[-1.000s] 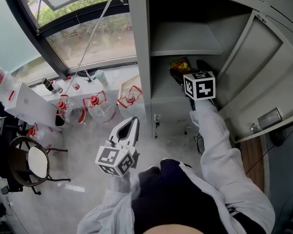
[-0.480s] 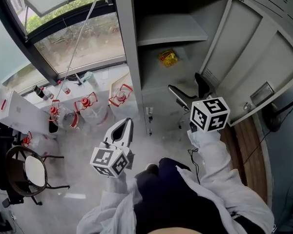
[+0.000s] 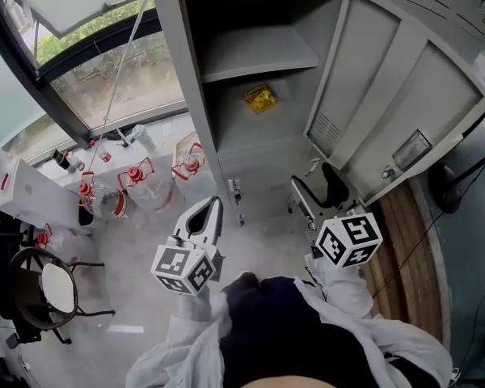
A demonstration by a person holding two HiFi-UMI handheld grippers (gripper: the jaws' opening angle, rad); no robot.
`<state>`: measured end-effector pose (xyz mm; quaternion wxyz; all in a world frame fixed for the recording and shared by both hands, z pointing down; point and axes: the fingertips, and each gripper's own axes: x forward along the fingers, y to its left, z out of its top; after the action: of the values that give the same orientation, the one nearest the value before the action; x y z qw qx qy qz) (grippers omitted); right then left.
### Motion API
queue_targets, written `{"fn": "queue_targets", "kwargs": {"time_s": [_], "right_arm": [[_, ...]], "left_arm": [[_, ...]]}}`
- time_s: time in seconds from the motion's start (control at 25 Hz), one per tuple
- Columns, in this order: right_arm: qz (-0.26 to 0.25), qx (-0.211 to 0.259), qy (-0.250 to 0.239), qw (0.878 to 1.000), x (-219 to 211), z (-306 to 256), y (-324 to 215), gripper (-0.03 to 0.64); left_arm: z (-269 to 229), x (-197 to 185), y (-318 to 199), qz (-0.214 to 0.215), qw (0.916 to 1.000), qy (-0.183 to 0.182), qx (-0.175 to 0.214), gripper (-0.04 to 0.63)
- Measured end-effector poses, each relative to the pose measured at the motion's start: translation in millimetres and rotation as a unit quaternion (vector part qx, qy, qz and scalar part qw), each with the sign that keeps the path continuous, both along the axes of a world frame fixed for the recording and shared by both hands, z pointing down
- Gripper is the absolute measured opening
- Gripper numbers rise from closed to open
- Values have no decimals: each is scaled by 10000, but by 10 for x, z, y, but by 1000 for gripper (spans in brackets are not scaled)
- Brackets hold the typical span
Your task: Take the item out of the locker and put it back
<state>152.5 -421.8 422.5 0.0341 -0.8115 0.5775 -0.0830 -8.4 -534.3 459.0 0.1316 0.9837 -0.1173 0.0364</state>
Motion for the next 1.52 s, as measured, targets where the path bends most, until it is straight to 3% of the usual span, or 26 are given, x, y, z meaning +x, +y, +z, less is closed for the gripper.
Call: {"fn": "queue_targets", "kwargs": {"time_s": [0.2, 0.4, 0.88, 1.52], "right_arm": [[181, 23, 142, 9997, 1, 88, 257, 77], [374, -107, 197, 9990, 7, 341, 508, 0], [234, -315, 51, 9992, -98, 835, 850, -1], [105, -353, 62, 9993, -97, 819, 882, -2]], "left_arm": [[23, 52, 219, 0, 10000, -20, 23, 6], [136, 21, 356, -95, 9996, -180, 195, 6], [395, -6, 604, -229, 9989, -351, 215, 6], [415, 101, 727, -199, 9993, -274, 186, 6]]}}
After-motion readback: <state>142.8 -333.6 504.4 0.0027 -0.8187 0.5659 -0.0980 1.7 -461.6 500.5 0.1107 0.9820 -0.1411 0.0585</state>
